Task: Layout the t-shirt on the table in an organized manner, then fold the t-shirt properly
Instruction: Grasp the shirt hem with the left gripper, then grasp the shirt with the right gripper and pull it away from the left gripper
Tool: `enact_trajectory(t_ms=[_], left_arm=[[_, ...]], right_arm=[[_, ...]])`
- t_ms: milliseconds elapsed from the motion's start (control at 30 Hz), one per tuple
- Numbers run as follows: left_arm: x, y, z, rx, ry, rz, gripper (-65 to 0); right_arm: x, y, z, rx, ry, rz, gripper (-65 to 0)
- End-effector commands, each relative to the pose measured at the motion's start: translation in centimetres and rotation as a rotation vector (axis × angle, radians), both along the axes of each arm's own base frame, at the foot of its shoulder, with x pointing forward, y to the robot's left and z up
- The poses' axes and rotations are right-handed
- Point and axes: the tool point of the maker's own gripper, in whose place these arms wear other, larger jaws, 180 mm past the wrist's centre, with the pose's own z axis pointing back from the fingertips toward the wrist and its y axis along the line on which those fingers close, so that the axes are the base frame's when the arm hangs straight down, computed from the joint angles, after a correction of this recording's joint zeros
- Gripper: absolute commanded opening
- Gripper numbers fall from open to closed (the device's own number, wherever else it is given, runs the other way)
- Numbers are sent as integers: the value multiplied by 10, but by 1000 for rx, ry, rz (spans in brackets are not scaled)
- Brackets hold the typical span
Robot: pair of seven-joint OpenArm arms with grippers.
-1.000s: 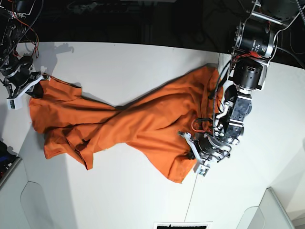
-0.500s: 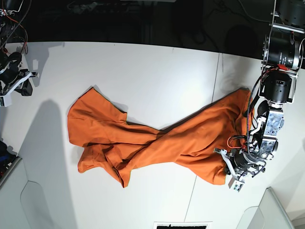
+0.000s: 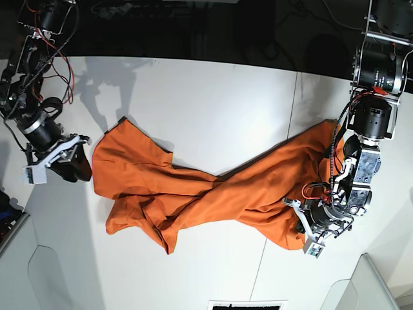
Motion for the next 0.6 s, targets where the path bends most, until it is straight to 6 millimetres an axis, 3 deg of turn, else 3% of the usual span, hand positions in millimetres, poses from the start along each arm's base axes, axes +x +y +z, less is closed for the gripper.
enact_trajectory(t_ms=[0,200,367,500,567], left_arm=[[13,4,24,-2,-58,3,-650],[5,5,12,3,-22,6,-650],[-9,0,-5,11,48,-36,-650],[-16,0,-14,12,68,-45,-650],[-16,0,-15,10,69,-45,-650]], right_arm=[[10,9,17,11,-65,19,-408],[41,54,27,-67,-139,57,-408],[89,61,34,-188,-162,19,-405],[126,67,31,-270,-137,33,-317],[139,72,30,-304,-122,56,-304]])
